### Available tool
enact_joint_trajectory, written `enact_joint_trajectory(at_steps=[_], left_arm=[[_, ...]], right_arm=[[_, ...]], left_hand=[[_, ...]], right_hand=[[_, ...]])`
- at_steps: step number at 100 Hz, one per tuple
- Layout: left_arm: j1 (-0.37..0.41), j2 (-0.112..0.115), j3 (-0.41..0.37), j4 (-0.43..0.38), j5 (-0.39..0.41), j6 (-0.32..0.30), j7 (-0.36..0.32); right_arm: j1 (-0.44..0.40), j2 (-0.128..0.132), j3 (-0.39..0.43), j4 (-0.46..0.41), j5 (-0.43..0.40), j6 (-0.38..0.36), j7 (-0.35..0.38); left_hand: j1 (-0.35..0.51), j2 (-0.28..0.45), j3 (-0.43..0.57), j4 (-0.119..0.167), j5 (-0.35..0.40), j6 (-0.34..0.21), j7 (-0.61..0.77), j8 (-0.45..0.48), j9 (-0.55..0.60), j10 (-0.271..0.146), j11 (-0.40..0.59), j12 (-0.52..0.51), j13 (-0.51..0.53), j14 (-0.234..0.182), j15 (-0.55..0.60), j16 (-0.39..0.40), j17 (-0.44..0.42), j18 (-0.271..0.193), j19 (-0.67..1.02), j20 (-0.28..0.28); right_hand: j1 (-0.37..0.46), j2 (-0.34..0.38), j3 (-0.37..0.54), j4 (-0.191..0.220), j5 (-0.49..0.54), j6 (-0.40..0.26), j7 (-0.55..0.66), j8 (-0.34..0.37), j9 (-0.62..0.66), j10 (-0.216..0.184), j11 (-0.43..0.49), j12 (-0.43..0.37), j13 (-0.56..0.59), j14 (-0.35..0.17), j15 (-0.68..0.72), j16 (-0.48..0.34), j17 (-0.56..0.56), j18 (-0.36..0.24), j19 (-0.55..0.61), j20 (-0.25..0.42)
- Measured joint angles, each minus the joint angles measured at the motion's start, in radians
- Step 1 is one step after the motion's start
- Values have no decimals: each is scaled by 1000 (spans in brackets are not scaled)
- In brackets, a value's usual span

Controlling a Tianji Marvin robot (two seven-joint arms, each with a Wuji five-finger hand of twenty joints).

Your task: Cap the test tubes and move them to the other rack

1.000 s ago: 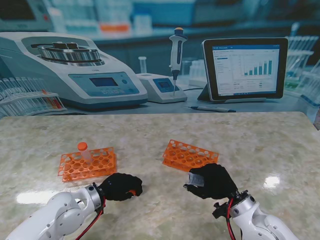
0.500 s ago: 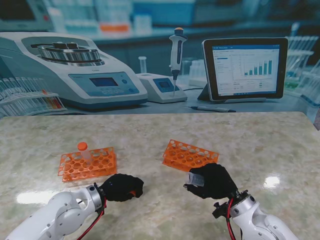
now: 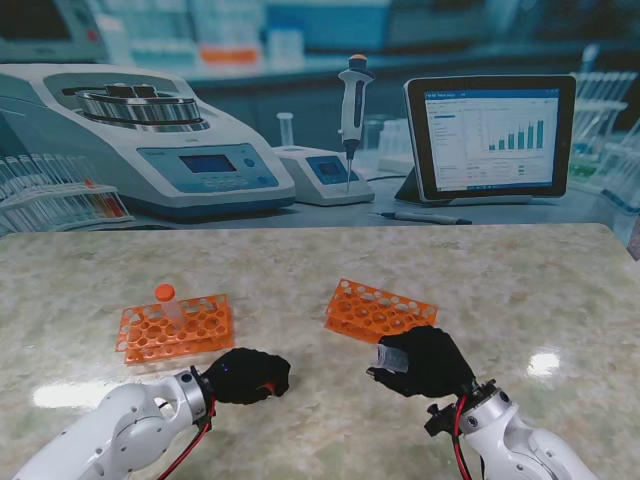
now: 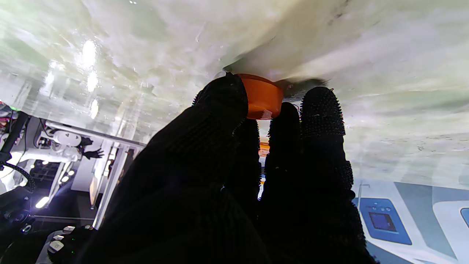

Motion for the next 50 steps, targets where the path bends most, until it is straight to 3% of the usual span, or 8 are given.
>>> enact_joint_trajectory(at_steps=[50], left_arm=[[-4, -5, -4, -18, -4, -8, 15]], right_arm=[[6, 0, -5, 4, 2, 0, 4]], left_hand=[[0, 0, 0, 0, 0, 7, 0, 0, 0, 0, 0, 0, 0, 0, 0, 0, 0, 1, -4, 0]], right_hand=[[0, 0, 0, 0, 0, 0, 0, 0, 0, 0, -9, 0, 0, 0, 0, 0, 0, 0, 0, 0]])
